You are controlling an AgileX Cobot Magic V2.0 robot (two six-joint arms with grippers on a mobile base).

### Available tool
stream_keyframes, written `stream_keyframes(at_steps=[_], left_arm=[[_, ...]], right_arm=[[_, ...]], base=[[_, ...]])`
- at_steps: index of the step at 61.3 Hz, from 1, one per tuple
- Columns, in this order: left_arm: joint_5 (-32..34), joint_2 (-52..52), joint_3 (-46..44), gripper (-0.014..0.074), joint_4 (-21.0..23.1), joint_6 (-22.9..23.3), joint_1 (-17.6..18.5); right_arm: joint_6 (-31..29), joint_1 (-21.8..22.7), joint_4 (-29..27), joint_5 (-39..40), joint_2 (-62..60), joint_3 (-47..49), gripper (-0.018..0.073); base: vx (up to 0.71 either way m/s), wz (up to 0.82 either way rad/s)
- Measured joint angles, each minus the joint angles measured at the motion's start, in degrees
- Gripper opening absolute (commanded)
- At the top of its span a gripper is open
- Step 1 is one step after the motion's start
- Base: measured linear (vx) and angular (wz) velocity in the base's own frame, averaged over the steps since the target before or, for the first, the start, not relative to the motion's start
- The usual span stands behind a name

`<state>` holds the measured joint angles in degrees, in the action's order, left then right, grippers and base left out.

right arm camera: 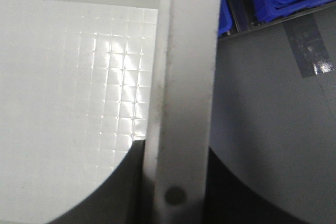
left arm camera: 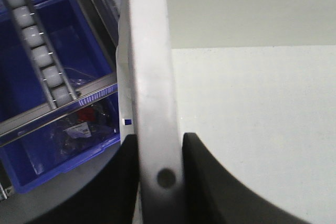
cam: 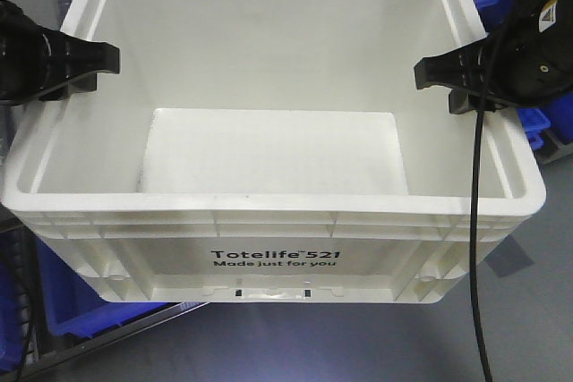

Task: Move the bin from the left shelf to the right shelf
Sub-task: 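Hold the crate with both grippers while the base drives away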

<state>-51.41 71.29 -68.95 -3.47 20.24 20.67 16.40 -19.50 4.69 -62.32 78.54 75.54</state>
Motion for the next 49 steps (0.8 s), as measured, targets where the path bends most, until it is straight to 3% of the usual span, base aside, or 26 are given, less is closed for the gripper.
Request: stream_keyframes(at_steps=[49], left_arm=[[0.0,0.0,0.0,0.0099,0.05,0.0,0.0]], right_arm=[[0.11,0.0,0.0,-0.3,0.0,0.0,0.0024]], base=[[-0.06,-0.45]])
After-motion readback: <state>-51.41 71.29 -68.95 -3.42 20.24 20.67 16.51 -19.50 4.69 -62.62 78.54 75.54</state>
